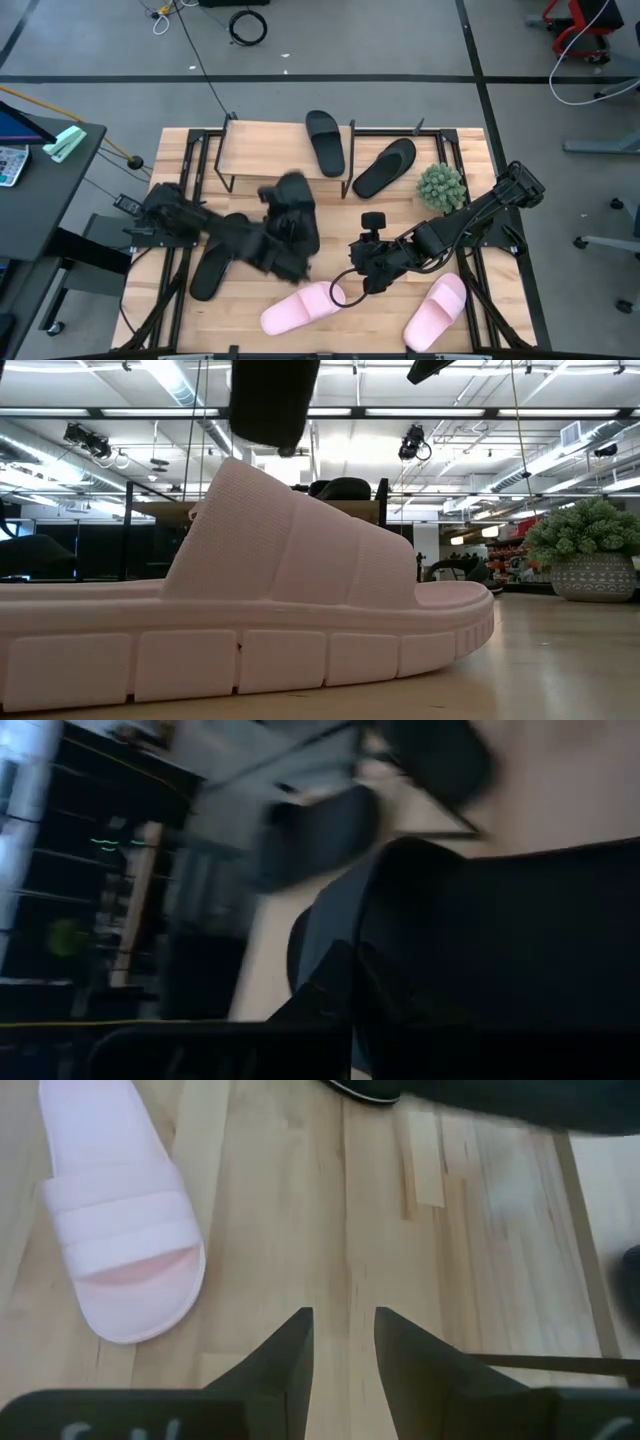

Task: Pick and place slides into the shelf
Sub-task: Put the left black slide on the shelf

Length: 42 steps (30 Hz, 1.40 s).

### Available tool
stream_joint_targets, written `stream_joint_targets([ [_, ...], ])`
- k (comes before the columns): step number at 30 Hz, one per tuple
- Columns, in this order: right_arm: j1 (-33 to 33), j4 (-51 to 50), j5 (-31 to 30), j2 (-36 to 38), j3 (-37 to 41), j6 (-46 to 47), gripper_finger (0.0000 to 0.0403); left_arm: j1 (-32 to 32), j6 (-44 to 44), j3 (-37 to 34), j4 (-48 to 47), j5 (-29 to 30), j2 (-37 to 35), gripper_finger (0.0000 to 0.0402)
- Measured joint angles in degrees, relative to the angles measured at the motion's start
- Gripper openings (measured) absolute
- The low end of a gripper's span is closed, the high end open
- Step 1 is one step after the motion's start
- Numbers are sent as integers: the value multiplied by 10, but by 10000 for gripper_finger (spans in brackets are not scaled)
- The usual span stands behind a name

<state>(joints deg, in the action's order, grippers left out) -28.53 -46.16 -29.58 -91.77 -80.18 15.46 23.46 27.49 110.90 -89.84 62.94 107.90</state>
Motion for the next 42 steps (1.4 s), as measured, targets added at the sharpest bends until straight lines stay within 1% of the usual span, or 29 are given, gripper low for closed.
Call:
stream_joint_targets([
  [5,0,-10,0,0,0,6,114,-71,-64,2,-2,27,-20,6],
  [11,0,-11,0,0,0,10,114,-179,-109,2,1,25,-38,6],
  [14,0,-12,0,0,0,10,114,-221,-146,2,12,25,-38,6],
  [17,0,-13,0,0,0,10,114,-250,-213,-4,70,3,-38,6],
  [19,0,-15,0,0,0,10,114,-268,-282,-22,135,-18,-38,5],
  [21,0,-15,0,0,0,10,114,-285,-341,-40,181,-23,-37,5],
  [24,0,-16,0,0,0,10,114,-314,-398,-76,243,-36,-39,5],
  [26,0,-16,0,0,0,10,114,-333,-410,-102,259,-51,-37,5],
  [30,0,-16,0,0,0,10,114,-366,-423,-138,276,-56,-38,5],
  [32,0,-16,0,0,0,10,114,-377,-447,-156,304,-79,-38,5],
  [34,0,-16,0,0,0,10,114,-381,-471,-173,349,-85,-38,5],
  [39,0,-17,0,0,0,10,114,-379,-536,-187,444,-88,-38,5],
  [42,0,-17,0,0,0,10,114,-379,-541,-187,482,-118,-38,5],
])
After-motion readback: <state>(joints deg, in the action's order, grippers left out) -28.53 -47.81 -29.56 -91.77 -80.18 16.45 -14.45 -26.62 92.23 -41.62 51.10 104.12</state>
